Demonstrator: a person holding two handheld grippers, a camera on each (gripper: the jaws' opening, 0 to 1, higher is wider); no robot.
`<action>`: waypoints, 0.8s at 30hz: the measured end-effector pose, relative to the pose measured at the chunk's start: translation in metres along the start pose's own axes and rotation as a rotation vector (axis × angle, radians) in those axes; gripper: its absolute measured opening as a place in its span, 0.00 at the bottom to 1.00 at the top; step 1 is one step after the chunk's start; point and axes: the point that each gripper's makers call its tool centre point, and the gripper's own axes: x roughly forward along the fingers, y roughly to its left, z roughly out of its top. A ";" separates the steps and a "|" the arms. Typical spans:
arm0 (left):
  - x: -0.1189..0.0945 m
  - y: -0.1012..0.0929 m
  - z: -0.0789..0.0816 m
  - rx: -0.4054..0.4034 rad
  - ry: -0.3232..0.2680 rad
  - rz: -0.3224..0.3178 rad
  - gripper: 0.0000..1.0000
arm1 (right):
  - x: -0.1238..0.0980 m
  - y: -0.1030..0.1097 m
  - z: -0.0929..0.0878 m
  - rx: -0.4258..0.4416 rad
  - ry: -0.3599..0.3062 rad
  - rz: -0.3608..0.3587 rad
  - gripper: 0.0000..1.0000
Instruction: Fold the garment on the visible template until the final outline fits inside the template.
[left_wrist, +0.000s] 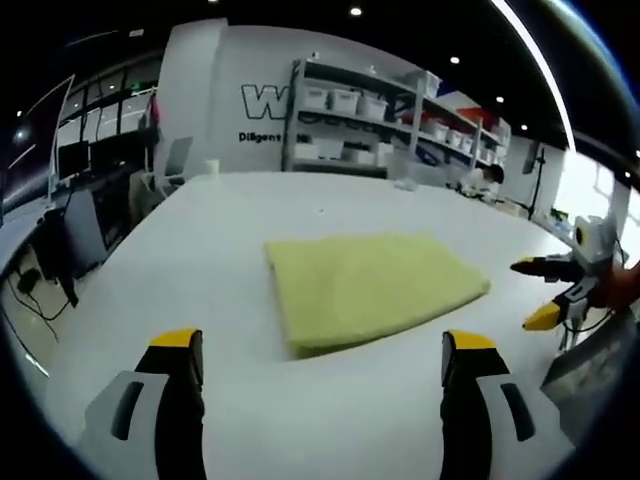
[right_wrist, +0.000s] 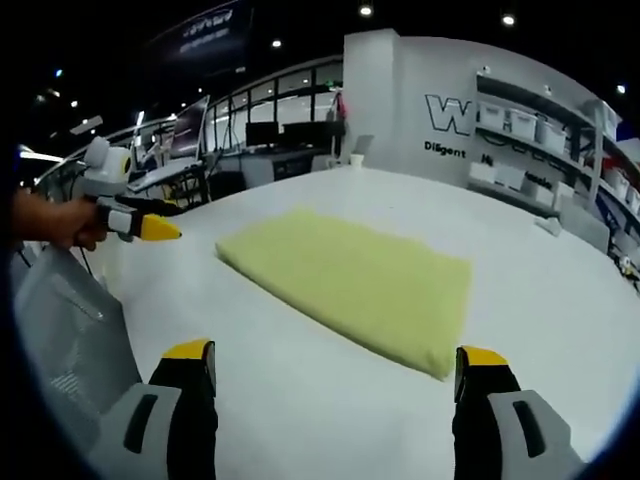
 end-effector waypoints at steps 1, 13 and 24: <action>0.001 -0.001 0.001 -0.003 -0.004 -0.004 0.99 | -0.001 0.000 0.001 0.003 -0.003 -0.001 0.98; 0.000 -0.006 0.003 0.014 -0.007 -0.020 0.98 | -0.006 -0.001 0.009 0.011 -0.027 -0.021 0.98; -0.005 0.005 0.000 0.044 0.017 0.033 0.98 | -0.010 -0.008 -0.018 -0.038 0.049 0.000 0.99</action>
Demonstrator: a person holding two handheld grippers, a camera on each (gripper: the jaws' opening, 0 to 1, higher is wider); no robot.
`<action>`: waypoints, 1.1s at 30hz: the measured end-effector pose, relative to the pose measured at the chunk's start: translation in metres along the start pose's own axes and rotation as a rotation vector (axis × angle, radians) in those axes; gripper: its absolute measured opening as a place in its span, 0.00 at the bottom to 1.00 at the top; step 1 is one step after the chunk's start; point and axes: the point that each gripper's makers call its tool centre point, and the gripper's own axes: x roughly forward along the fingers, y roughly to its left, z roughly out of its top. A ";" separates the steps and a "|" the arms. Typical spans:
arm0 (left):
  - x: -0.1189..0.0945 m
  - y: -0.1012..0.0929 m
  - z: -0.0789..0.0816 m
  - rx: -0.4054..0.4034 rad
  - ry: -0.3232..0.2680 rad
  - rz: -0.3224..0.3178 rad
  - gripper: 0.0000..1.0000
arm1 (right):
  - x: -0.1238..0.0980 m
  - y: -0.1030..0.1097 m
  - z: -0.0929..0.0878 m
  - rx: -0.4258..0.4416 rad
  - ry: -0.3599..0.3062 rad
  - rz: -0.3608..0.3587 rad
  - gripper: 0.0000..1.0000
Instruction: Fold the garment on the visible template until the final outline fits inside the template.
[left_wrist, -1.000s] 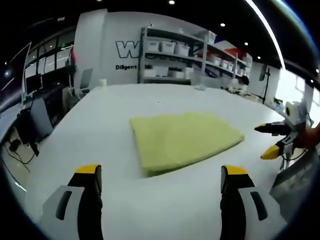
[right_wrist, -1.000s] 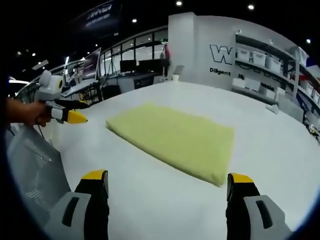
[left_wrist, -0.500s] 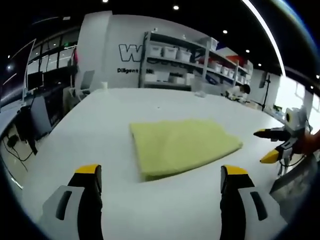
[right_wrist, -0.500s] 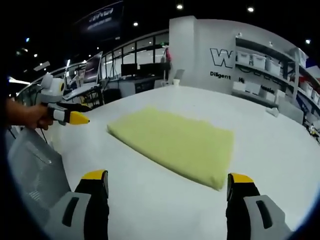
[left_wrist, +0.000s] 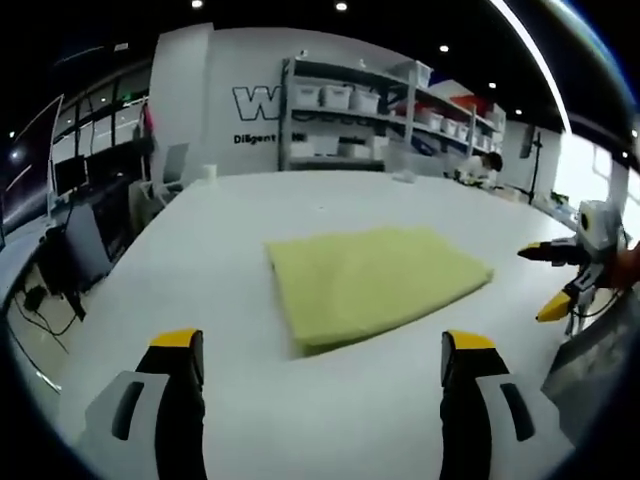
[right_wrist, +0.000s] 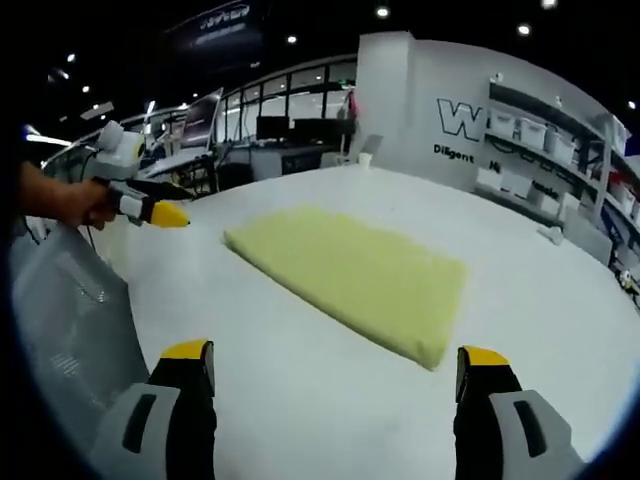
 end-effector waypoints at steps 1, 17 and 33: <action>0.000 0.001 0.000 -0.007 -0.003 0.004 0.99 | 0.000 0.000 0.001 0.007 -0.002 0.004 0.99; 0.005 -0.008 -0.003 0.031 0.013 -0.025 0.99 | -0.001 0.006 -0.002 0.018 0.002 0.030 0.99; 0.005 -0.011 -0.002 0.039 0.007 -0.039 0.99 | -0.003 0.005 0.001 0.018 -0.005 0.019 0.98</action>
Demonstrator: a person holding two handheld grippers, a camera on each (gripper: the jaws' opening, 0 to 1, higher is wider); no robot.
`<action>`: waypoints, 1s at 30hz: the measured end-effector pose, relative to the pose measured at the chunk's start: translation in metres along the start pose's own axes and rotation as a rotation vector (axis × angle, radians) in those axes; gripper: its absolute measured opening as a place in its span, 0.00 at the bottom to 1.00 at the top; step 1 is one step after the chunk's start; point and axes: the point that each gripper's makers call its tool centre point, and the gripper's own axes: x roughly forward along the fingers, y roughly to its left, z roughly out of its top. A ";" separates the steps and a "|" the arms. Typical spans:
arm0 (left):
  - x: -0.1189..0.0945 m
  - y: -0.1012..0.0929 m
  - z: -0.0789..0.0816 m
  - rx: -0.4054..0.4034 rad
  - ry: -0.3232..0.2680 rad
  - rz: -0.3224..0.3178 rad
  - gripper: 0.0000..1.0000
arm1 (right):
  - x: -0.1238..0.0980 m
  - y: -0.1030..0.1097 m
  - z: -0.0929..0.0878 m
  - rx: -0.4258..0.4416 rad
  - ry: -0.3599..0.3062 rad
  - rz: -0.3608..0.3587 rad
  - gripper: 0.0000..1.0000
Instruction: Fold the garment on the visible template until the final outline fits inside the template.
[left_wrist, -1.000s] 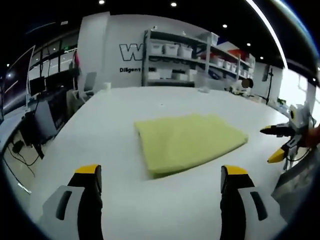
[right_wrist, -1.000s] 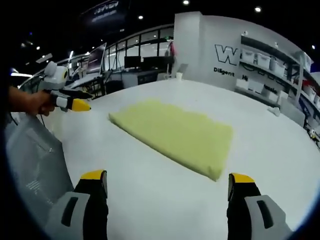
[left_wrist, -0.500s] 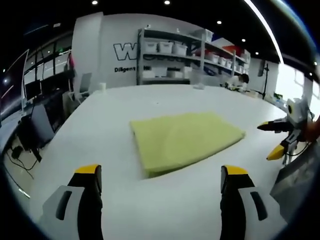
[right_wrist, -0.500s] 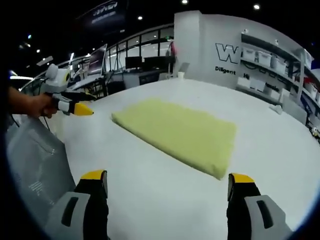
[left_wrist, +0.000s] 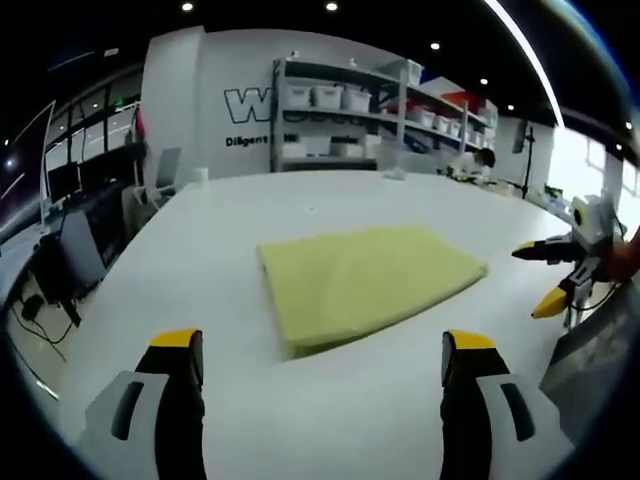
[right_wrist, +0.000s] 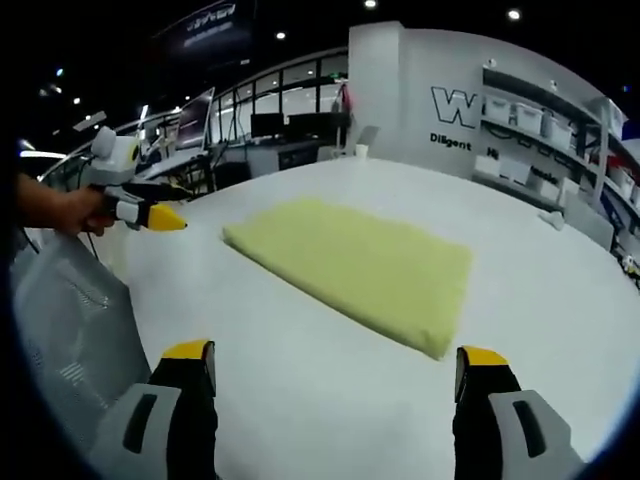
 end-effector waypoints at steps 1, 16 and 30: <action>0.000 0.000 0.000 0.001 0.000 0.000 0.99 | 0.000 -0.001 0.000 0.001 -0.002 -0.001 0.98; -0.001 -0.001 0.002 -0.004 -0.014 -0.002 0.99 | -0.001 0.000 0.004 -0.012 -0.017 -0.009 0.98; 0.000 -0.005 0.007 0.011 -0.037 -0.024 0.99 | -0.003 0.005 0.015 -0.045 -0.052 -0.004 0.99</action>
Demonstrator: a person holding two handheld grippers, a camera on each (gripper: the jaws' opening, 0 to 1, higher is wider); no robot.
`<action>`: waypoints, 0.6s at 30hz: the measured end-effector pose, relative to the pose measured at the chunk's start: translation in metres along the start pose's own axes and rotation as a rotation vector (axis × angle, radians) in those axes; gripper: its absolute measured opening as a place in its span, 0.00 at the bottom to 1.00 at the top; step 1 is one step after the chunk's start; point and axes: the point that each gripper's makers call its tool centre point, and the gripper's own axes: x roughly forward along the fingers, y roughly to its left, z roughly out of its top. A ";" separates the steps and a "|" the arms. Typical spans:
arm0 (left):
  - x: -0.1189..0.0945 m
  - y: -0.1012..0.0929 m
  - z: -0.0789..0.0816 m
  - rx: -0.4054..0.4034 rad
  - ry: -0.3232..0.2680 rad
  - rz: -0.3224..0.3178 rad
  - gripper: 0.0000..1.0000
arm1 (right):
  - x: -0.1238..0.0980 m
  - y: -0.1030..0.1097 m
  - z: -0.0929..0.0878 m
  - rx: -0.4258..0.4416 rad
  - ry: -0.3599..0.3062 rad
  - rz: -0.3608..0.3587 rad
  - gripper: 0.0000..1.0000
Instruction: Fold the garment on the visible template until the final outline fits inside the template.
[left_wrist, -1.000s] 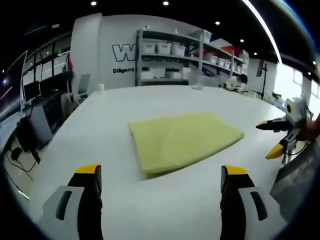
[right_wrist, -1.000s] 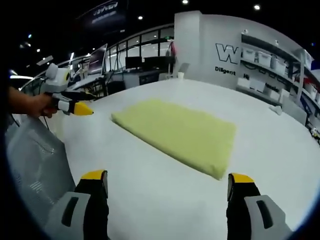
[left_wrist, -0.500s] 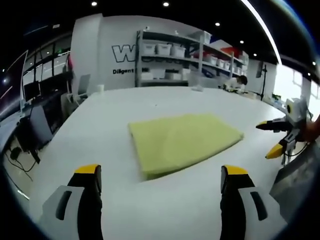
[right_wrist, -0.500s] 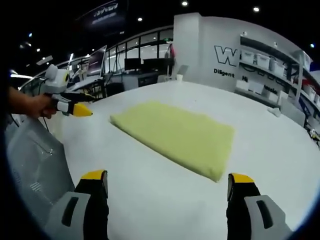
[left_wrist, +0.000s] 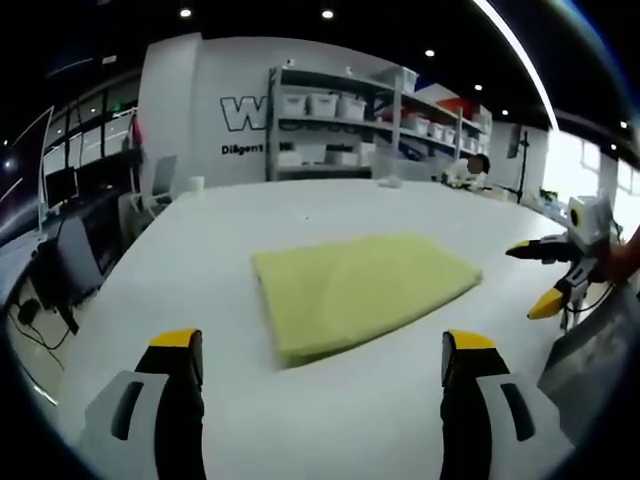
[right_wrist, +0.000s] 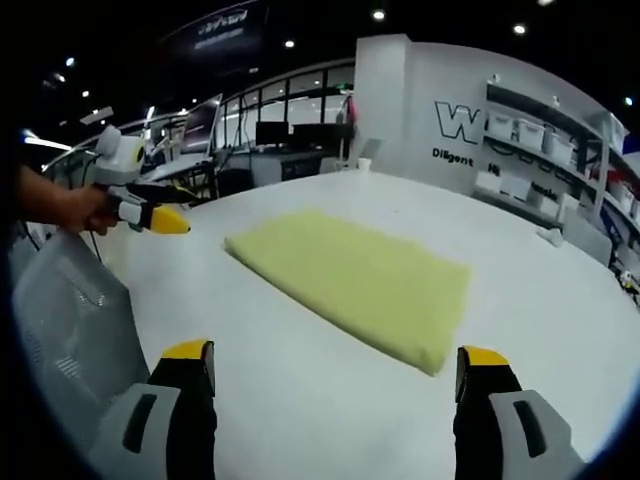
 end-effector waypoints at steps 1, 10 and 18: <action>0.000 0.000 0.000 0.002 0.000 -0.002 0.99 | 0.000 -0.001 0.000 0.001 -0.002 -0.002 0.99; 0.000 -0.004 0.001 0.025 -0.005 -0.014 0.99 | 0.001 0.000 0.002 -0.007 -0.006 -0.001 0.99; 0.001 -0.006 -0.001 0.032 0.001 -0.023 0.99 | -0.001 -0.002 0.003 0.002 -0.014 -0.010 0.98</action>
